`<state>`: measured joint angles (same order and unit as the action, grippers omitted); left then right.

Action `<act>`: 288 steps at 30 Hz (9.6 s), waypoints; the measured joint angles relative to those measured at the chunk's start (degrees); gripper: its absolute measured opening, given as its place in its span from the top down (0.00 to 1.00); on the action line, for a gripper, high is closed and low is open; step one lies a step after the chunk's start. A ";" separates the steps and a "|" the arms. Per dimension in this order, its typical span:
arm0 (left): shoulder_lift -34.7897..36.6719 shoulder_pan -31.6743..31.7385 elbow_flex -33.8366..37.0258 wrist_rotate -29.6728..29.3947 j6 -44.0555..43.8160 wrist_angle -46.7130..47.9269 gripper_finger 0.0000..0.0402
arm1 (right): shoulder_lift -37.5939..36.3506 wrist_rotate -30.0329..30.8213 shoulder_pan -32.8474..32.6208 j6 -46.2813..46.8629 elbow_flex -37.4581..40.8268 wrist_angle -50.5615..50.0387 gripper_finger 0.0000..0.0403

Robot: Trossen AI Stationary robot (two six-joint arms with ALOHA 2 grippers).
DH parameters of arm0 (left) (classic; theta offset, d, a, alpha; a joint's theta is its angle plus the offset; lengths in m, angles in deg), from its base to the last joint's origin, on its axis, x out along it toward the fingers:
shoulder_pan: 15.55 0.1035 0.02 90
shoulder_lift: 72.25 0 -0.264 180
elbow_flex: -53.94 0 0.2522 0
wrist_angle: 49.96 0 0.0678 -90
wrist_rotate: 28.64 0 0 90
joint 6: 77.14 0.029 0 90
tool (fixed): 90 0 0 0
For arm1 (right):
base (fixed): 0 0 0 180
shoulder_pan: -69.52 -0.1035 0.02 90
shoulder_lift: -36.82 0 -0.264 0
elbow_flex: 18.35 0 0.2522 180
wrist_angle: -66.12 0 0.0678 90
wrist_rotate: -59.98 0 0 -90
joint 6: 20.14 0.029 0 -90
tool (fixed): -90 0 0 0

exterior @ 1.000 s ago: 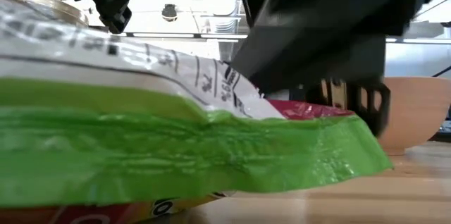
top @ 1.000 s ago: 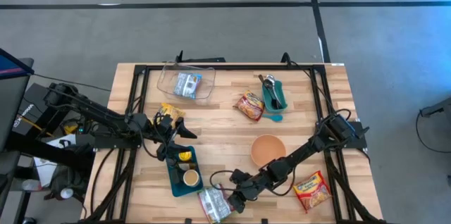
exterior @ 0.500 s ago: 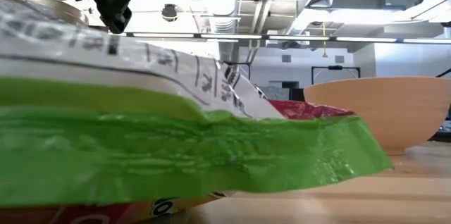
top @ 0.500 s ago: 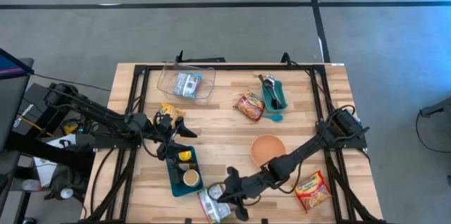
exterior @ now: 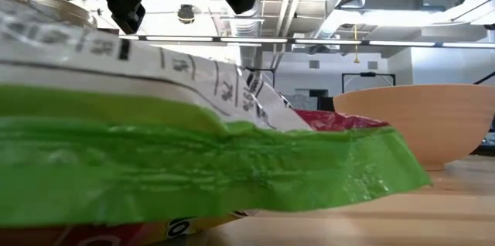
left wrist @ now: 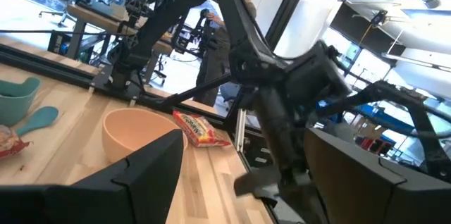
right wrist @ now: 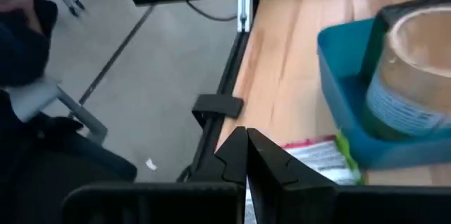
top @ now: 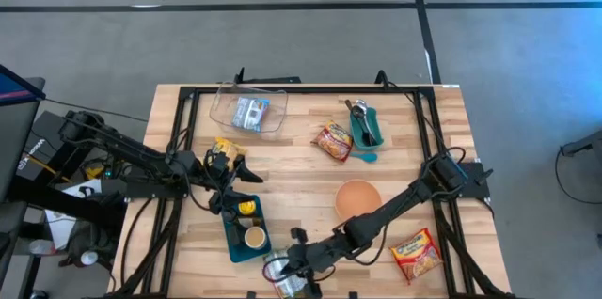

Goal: Pick & Place Food Item
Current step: Put the green noodle pack into the transparent bin

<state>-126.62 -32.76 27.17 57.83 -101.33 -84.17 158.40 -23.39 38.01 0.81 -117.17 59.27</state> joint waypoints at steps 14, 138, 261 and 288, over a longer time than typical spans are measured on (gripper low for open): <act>-0.02 0.00 0.02 0.07 1.69 -0.11 0.28 | 6.69 -0.71 -0.72 -2.54 -8.14 -8.71 1.00; 0.00 -0.02 0.02 -1.01 1.47 0.35 0.28 | -4.17 9.76 -4.43 10.08 -10.10 -57.80 0.41; -0.04 -0.09 0.02 -1.57 16.44 5.53 0.28 | 0.92 30.76 3.82 2.14 -23.92 -68.42 1.00; -0.04 -0.08 0.02 -1.57 16.44 5.53 0.28 | 0.92 35.82 -0.67 7.34 -6.84 -47.59 1.00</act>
<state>-126.66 -32.84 27.19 56.26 -84.89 -78.64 159.32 12.43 37.34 8.15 -124.01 11.68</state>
